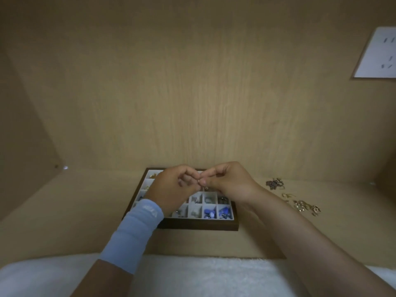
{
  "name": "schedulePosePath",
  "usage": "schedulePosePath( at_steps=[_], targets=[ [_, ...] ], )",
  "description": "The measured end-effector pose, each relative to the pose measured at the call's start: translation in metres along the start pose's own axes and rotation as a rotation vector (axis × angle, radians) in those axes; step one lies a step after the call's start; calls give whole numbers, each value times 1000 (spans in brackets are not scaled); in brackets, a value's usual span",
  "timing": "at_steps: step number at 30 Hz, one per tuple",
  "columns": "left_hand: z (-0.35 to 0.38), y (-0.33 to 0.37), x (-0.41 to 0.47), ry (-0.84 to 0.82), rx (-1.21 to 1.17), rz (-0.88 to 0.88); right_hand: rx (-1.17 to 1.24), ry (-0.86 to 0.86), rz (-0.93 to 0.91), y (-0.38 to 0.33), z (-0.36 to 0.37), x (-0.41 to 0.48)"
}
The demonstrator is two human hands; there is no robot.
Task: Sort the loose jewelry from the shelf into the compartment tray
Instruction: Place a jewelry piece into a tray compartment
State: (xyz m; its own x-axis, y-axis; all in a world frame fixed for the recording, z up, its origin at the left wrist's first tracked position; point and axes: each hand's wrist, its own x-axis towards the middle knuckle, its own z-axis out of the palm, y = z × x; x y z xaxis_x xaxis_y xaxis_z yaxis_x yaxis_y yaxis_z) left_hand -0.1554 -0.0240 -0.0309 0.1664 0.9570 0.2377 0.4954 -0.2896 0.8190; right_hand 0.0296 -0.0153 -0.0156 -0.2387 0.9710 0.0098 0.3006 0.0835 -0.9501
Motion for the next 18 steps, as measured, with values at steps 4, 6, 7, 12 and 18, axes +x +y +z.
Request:
schedulePosePath(
  at_steps=[4,6,7,12,18],
  targets=[
    [-27,-21,-25,8,152,-10,-231,-137,-125,-2,31,10],
    [-39,-28,-37,13,263,-28,-346,-185,-154,-4,45,11],
    [-43,-32,-42,19,331,-35,-418,-203,-171,-5,52,11],
    [-49,-53,-57,112,527,-1,-696,-246,-305,-6,75,6],
    [-45,-62,-54,168,473,39,-690,-252,-280,-14,77,1]
  ],
)
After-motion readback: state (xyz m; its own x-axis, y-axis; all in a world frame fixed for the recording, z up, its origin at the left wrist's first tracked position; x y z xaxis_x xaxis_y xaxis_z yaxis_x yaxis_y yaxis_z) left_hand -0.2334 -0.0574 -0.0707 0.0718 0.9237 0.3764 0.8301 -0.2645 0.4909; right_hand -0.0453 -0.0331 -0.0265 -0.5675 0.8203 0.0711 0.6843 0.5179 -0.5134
